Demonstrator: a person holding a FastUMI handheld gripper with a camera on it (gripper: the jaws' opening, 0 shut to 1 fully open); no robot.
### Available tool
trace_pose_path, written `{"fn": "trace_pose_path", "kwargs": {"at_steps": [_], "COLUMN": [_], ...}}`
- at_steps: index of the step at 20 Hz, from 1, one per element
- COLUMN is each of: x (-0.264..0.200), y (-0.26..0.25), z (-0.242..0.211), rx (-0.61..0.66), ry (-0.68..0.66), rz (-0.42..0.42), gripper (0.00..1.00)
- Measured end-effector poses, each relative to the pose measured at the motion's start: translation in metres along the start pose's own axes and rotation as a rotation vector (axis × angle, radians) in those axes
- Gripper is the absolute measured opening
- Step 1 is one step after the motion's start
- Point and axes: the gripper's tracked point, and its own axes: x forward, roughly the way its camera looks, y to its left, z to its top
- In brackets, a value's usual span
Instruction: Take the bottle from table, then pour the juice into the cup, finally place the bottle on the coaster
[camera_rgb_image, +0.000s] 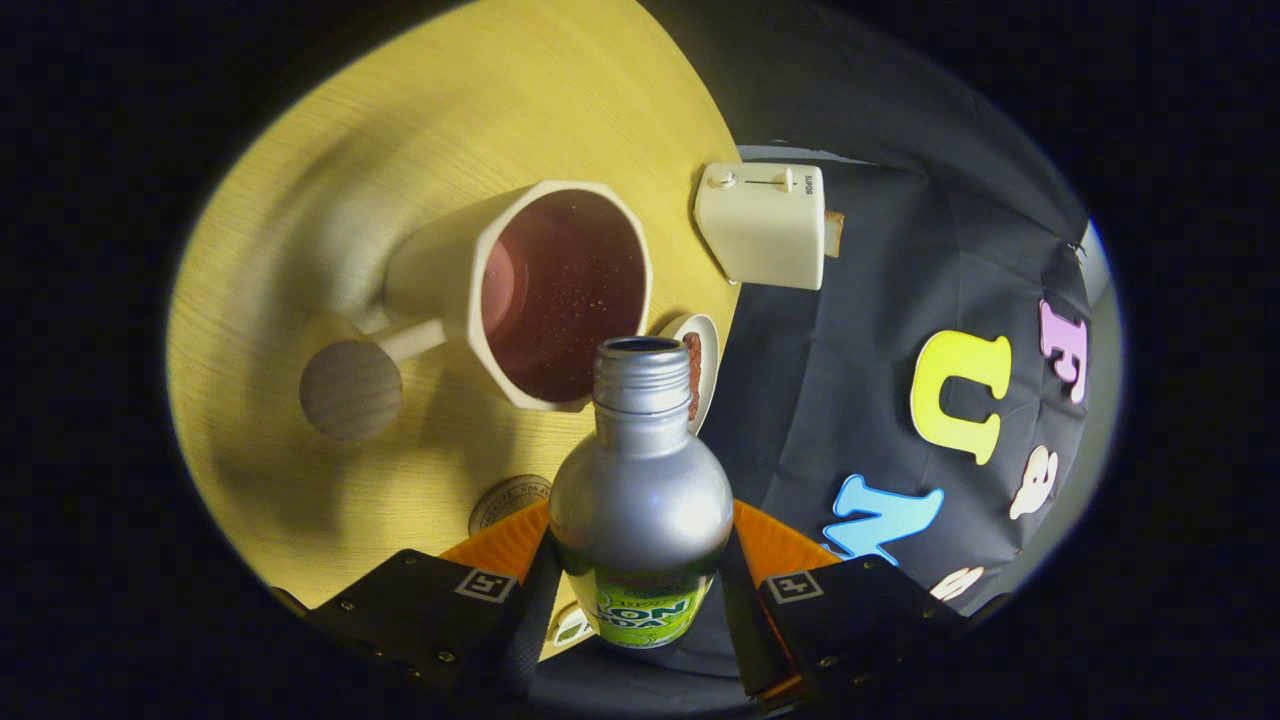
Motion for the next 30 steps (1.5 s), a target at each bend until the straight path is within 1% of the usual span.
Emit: {"fn": "trace_pose_path", "kwargs": {"at_steps": [6, 10, 13, 16, 19, 23, 27, 30], "x": [-0.001, -0.004, -0.009, -0.012, -0.014, -0.016, -0.015, -0.016], "y": [0.001, -0.001, -0.009, -0.022, -0.029, -0.033, -0.034, -0.035], "z": [-0.009, -0.011, -0.004, -0.002, -0.004, -0.008, -0.007, -0.009], "rx": [0.144, 0.253, 0.364, 0.445, 0.518, 0.673, 0.853, 0.946], "ry": [-0.015, -0.036, -0.076, -0.115, -0.143, -0.176, -0.216, -0.235], "rz": [0.020, 0.005, -0.001, -0.036, -0.052, -0.033, 0.018, 0.042], "gripper": [0.75, 0.76, 0.75, 0.76, 0.76, 0.76, 0.76, 0.75]}}
